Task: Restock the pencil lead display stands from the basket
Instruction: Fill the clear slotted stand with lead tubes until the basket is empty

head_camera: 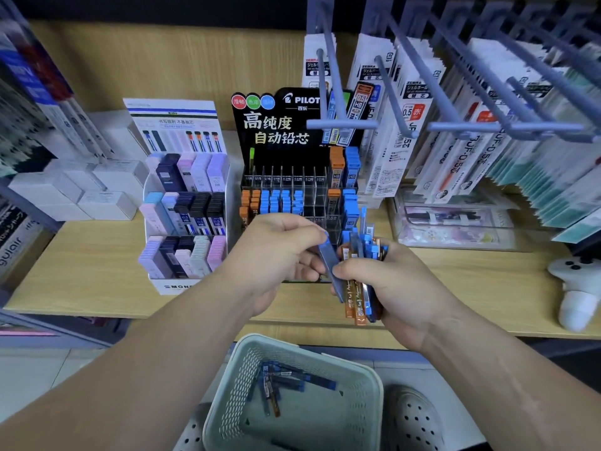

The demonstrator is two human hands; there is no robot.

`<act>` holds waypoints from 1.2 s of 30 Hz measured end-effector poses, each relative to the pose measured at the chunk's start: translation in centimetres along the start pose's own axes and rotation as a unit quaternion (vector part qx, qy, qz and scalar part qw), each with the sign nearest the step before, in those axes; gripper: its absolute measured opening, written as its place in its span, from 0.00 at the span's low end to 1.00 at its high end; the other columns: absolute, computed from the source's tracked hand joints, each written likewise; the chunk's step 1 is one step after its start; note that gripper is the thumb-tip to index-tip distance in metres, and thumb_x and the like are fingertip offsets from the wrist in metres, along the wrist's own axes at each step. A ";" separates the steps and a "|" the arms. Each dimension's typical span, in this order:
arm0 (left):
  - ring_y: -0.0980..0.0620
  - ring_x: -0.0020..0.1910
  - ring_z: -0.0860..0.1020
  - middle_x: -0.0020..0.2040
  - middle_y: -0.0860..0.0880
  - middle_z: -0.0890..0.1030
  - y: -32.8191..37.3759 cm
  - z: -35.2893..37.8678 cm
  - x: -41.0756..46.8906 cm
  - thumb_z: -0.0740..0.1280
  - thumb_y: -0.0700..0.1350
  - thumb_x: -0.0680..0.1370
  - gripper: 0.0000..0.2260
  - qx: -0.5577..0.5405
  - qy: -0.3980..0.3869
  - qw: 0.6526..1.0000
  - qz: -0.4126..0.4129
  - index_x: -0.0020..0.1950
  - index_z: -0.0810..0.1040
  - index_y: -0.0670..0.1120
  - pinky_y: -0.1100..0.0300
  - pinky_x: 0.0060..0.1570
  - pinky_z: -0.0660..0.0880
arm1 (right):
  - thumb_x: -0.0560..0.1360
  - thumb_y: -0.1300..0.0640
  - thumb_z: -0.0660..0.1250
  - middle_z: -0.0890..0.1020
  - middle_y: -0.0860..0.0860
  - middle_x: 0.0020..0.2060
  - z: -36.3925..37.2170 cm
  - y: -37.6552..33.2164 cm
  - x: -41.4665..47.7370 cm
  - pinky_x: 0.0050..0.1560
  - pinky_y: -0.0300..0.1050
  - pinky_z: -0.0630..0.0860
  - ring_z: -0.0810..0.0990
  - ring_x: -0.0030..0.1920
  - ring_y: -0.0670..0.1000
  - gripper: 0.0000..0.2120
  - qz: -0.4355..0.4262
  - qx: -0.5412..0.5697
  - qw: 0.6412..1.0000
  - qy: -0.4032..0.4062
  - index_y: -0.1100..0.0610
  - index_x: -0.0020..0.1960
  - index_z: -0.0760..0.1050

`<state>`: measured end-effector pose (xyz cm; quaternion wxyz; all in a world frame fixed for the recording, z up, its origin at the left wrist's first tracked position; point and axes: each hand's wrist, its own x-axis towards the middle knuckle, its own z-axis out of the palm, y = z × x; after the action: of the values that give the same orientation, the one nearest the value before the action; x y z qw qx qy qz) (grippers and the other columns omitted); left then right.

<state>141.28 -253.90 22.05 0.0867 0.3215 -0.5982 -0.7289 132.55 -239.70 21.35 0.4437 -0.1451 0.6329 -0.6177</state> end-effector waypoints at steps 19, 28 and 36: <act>0.52 0.31 0.79 0.33 0.45 0.82 1.1 -0.6 1.5 0.75 0.41 0.70 0.04 -0.006 0.035 0.993 0.117 0.42 0.83 0.42 0.60 0.34 0.78 | 0.73 0.70 0.66 0.78 0.55 0.35 -4.5 -1.3 -1.7 0.30 0.42 0.75 0.77 0.31 0.51 0.09 0.051 0.149 0.985 0.072 0.58 0.48 0.75; 0.56 0.36 0.84 0.36 0.50 0.85 -0.2 0.2 1.9 0.74 0.40 0.76 0.03 0.282 0.072 0.940 0.177 0.45 0.84 0.48 0.59 0.43 0.82 | 0.73 0.71 0.66 0.77 0.56 0.36 -5.3 -1.5 -2.4 0.31 0.42 0.75 0.77 0.32 0.51 0.09 0.038 0.137 0.987 0.069 0.59 0.49 0.75; 0.65 0.38 0.80 0.38 0.61 0.79 -1.9 1.9 2.5 0.75 0.41 0.74 0.04 0.426 0.050 0.857 0.285 0.47 0.86 0.47 0.76 0.40 0.73 | 0.73 0.70 0.66 0.77 0.55 0.34 -5.0 -1.5 -2.8 0.31 0.42 0.75 0.77 0.32 0.51 0.09 0.047 0.125 0.990 0.046 0.58 0.48 0.74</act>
<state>138.75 -253.11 19.50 0.1747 0.1783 -0.9108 -0.3288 129.85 -234.67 23.01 0.4573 -0.0304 0.5767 -0.6763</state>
